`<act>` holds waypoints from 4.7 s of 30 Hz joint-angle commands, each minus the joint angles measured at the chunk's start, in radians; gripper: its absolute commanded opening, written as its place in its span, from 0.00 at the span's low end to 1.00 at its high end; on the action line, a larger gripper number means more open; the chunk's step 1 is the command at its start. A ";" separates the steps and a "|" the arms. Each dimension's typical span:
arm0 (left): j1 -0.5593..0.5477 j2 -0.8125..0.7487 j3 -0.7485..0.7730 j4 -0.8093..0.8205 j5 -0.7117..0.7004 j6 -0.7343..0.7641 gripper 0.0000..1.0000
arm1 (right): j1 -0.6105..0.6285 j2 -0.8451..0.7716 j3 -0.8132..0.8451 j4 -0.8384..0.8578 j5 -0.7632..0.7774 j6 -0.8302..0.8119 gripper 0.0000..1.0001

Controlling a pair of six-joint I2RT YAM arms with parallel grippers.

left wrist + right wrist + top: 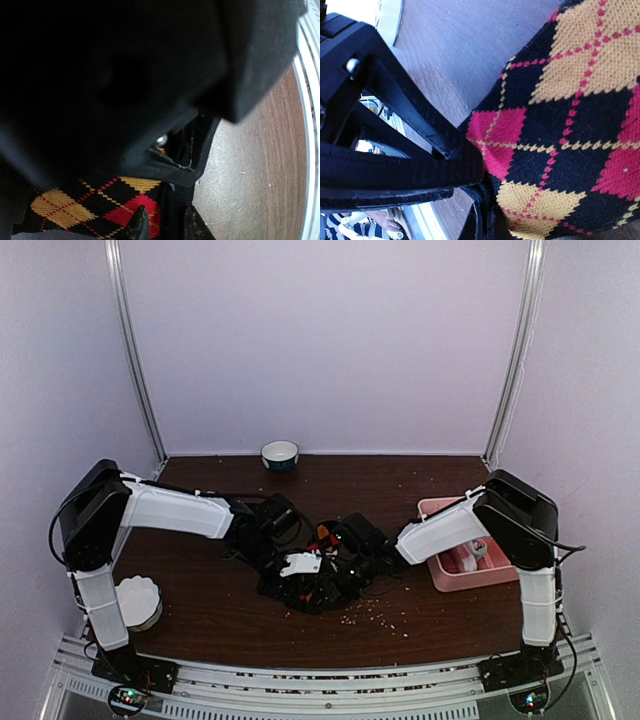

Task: Roll the socks
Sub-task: Roll the sock.

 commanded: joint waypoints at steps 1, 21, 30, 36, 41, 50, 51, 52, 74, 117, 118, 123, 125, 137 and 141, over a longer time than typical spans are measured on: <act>0.025 0.032 0.013 -0.065 0.013 -0.021 0.26 | -0.006 0.010 -0.044 -0.005 0.061 0.024 0.00; 0.025 0.139 0.127 -0.228 0.027 -0.002 0.34 | -0.008 -0.032 -0.093 0.103 0.075 0.080 0.00; 0.025 0.206 0.192 -0.297 0.028 0.003 0.02 | -0.028 -0.072 -0.145 0.135 0.097 0.084 0.00; 0.025 0.264 0.315 -0.352 0.071 0.008 0.03 | -0.055 -0.103 -0.186 0.129 0.142 0.080 0.00; 0.025 0.304 0.407 -0.353 0.116 -0.009 0.50 | -0.086 -0.145 -0.249 0.126 0.161 0.066 0.00; 0.070 0.132 0.291 -0.233 -0.014 -0.111 0.98 | -0.096 -0.132 -0.272 0.151 0.142 0.059 0.00; 0.071 0.104 0.293 -0.243 -0.049 -0.115 0.98 | -0.096 -0.129 -0.270 0.151 0.143 0.057 0.00; 0.071 0.075 0.290 -0.248 -0.078 -0.117 0.98 | -0.096 -0.130 -0.266 0.149 0.144 0.054 0.00; -0.001 0.025 0.117 -0.045 0.063 -0.139 0.91 | -0.099 -0.122 -0.245 0.151 0.137 0.059 0.00; 0.101 0.341 0.354 -0.274 0.199 -0.222 0.00 | -0.097 -0.249 -0.427 0.466 0.167 0.085 0.17; 0.102 0.349 0.361 -0.286 0.203 -0.222 0.00 | -0.096 -0.264 -0.443 0.475 0.178 0.078 0.18; 0.106 0.391 0.400 -0.348 0.245 -0.222 0.00 | -0.089 -0.387 -0.517 0.446 0.304 -0.024 0.31; 0.112 0.403 0.413 -0.370 0.267 -0.222 0.00 | -0.088 -0.436 -0.543 0.426 0.365 -0.067 0.40; 0.142 0.450 0.457 -0.501 0.383 -0.221 0.00 | -0.028 -0.772 -0.644 0.282 1.113 -0.111 1.00; 0.143 0.479 0.494 -0.530 0.387 -0.231 0.00 | -0.079 -0.756 -0.676 0.388 0.955 -0.145 1.00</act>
